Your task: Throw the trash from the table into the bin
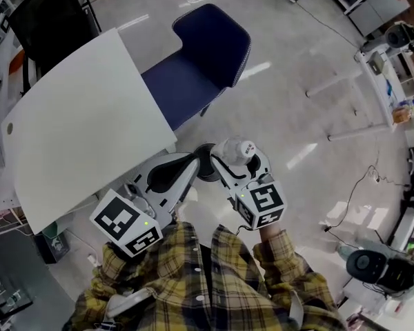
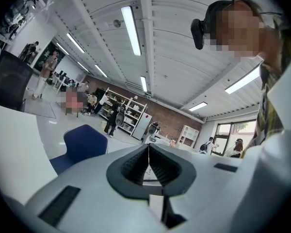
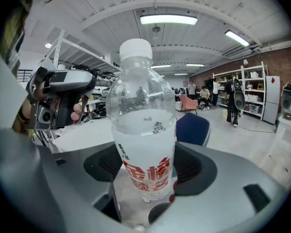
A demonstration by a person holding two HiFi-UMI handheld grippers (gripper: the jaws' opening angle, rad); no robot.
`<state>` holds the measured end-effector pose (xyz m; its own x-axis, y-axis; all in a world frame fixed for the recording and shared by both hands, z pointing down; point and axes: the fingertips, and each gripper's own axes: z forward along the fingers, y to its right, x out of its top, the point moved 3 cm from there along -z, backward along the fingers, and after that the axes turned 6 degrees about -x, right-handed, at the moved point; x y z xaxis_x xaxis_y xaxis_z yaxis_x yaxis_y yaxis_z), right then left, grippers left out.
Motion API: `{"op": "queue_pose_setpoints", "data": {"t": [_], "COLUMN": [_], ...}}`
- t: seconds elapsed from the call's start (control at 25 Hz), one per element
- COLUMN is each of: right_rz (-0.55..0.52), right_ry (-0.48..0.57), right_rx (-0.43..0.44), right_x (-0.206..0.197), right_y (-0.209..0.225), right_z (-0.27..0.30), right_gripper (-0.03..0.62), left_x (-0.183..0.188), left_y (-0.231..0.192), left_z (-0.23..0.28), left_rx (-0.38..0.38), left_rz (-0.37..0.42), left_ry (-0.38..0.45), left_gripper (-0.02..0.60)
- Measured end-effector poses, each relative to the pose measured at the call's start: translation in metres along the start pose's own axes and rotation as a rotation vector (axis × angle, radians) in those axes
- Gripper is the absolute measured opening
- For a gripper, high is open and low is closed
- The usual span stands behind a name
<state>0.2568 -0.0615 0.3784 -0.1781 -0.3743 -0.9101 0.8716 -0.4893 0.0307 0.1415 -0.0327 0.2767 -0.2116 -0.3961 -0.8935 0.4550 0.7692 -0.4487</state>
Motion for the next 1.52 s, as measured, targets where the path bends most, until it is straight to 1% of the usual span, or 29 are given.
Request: {"op": "queue_pose_setpoints", "data": {"t": [0.16, 0.28, 0.36, 0.52, 0.68, 0.84, 1.08, 1.24, 1.4, 1.52], "right_rz": [0.037, 0.044, 0.054, 0.116, 0.128, 0.106, 0.081, 0.058, 0.008, -0.035], "right_ry": [-0.051, -0.094, -0.122, -0.156, -0.193, -0.213, -0.251, -0.291, -0.329, -0.383], "right_rx": [-0.03, -0.057, -0.082, -0.128, -0.164, -0.178, -0.158, -0.142, -0.119, -0.098], "right_x": [-0.035, -0.063, -0.083, -0.125, -0.174, -0.227, -0.318, -0.387, -0.459, -0.517], "right_y": [0.007, 0.009, 0.012, 0.028, 0.033, 0.045, 0.056, 0.061, 0.065, 0.067], "right_z": [0.0, 0.008, 0.016, 0.029, 0.049, 0.079, 0.121, 0.154, 0.194, 0.223], "right_gripper": [0.308, 0.308, 0.308, 0.308, 0.308, 0.308, 0.308, 0.308, 0.308, 0.308], "left_x": [-0.02, -0.038, -0.053, -0.084, -0.12, -0.172, -0.268, -0.329, -0.383, -0.417], "left_y": [-0.006, -0.015, -0.022, -0.028, -0.04, -0.063, -0.096, -0.124, -0.156, -0.18], "left_z": [0.007, 0.006, 0.006, 0.013, 0.013, 0.019, 0.037, 0.043, 0.045, 0.046], "left_rx": [-0.01, -0.022, -0.03, -0.05, -0.052, -0.061, -0.053, -0.044, -0.035, -0.025], "left_rz": [-0.014, -0.033, -0.052, -0.079, -0.094, -0.117, -0.17, -0.212, -0.228, -0.238], "left_ry": [-0.061, -0.099, -0.124, -0.172, -0.202, -0.219, -0.26, -0.275, -0.305, -0.322], "left_gripper": [0.011, 0.011, 0.011, 0.011, 0.011, 0.011, 0.012, 0.011, 0.011, 0.011]}}
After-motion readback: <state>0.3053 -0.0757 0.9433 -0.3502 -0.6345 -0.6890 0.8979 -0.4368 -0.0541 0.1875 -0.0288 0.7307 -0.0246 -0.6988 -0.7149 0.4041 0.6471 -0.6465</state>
